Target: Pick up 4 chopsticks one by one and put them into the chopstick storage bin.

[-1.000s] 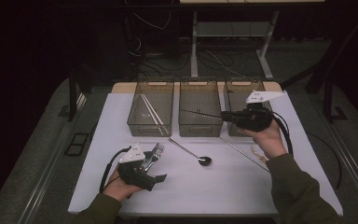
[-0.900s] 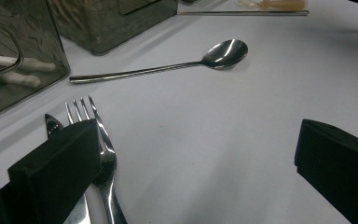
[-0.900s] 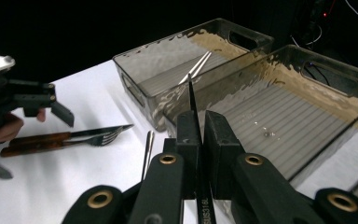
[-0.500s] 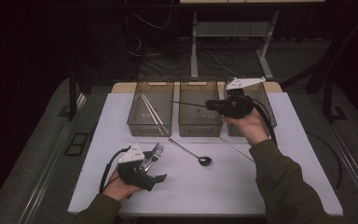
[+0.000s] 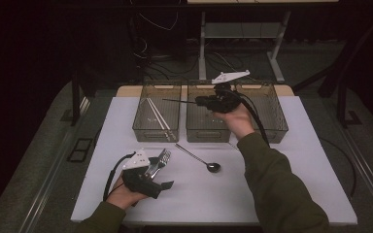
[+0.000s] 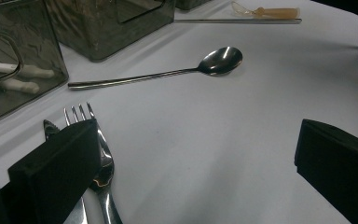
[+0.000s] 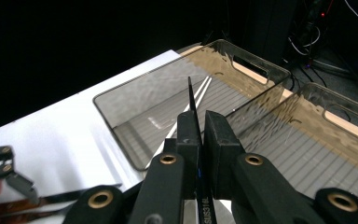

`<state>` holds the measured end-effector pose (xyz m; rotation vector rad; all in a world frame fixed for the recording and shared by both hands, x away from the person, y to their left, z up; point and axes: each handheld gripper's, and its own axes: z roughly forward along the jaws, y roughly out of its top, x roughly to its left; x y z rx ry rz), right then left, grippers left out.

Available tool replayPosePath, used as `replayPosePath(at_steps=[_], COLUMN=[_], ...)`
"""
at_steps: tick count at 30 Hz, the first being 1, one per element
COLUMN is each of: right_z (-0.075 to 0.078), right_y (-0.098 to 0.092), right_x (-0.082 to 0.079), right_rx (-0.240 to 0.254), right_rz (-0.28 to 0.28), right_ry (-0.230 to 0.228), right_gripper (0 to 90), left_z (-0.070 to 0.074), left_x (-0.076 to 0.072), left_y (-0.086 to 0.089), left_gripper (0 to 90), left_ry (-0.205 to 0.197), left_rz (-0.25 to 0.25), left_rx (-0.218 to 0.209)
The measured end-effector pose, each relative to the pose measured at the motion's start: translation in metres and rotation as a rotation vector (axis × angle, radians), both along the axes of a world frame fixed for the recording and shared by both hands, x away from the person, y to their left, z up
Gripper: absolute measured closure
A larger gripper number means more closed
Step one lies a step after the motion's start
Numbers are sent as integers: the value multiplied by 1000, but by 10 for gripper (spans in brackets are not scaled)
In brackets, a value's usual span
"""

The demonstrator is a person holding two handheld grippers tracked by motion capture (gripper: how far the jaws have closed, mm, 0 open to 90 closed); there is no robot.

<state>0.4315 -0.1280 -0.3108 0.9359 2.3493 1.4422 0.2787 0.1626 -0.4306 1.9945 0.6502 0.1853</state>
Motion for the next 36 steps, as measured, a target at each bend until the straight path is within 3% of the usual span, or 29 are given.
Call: replayPosePath(at_steps=[16,36], right_z=[-13,-42], right_y=[51,108], right_x=[35,72], right_rx=[-69,-145], right_rz=[-32,-68], right_ry=[21,75], right_gripper=[848,848], left_z=[1,1], left_x=[1,1], left_y=[1,1], left_gripper=[0,0], left_ry=[0,4], left_rz=[-9,-15], left_rx=[-2,-4])
